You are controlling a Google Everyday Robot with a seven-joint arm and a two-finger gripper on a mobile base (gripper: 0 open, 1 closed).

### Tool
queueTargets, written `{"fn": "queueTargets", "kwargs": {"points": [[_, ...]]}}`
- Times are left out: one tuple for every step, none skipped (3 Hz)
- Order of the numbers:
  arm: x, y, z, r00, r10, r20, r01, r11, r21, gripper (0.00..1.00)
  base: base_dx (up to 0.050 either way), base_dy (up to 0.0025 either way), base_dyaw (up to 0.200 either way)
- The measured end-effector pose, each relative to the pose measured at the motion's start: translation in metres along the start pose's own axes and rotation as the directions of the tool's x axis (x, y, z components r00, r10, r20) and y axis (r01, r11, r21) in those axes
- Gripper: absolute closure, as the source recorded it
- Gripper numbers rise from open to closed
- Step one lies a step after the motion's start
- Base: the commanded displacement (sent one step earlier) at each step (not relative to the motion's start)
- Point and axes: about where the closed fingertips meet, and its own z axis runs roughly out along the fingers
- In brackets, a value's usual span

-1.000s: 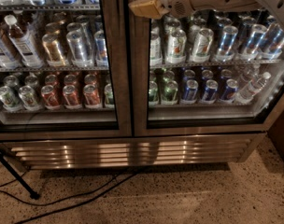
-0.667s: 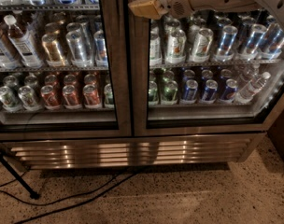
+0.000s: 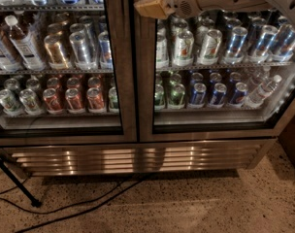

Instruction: Open right fridge door

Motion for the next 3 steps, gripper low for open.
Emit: {"fn": "queueTargets", "kwargs": {"points": [[0.0001,0.0001,0.0001,1.0,0.002,-0.006,-0.002,1.0,0.007,1.0,0.0,0.0,0.0],[0.0,0.0005,0.0,1.0,0.005,-0.013,-0.005,0.9999,0.015,1.0,0.0,0.0,0.0],[-0.0012,-0.0016,-0.0015,1.0,0.006,-0.02,-0.005,0.9996,0.029,1.0,0.0,0.0,0.0]]}}
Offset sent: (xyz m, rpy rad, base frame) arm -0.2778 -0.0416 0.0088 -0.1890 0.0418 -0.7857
